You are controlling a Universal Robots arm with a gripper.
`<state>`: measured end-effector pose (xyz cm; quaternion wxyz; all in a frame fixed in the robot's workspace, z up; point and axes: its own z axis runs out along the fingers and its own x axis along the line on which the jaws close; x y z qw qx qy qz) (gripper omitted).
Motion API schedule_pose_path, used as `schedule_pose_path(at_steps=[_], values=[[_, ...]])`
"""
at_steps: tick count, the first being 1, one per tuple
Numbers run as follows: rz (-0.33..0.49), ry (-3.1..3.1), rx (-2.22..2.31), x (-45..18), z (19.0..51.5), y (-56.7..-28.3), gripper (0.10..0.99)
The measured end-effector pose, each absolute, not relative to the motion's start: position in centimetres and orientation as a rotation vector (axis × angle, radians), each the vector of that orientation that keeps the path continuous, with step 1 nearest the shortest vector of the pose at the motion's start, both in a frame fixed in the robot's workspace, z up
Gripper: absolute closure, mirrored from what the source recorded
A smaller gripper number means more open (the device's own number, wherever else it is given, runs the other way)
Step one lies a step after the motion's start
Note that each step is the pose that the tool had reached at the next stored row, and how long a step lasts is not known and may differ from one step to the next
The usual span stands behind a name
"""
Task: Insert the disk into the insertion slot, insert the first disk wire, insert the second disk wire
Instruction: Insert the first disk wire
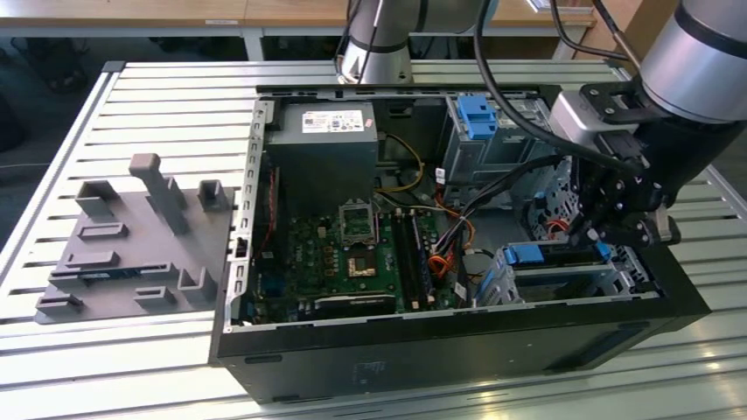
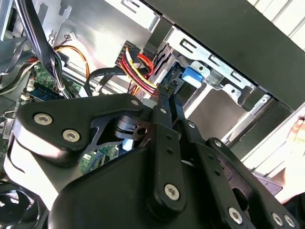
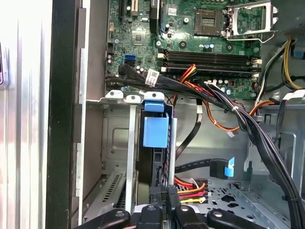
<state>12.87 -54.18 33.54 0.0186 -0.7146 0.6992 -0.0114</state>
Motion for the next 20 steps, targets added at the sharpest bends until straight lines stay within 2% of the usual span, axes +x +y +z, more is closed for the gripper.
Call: schedule_pose_path(at_steps=[20], values=[[-0.036,2.183,-2.207,12.87,32.96,-54.36,0.918]])
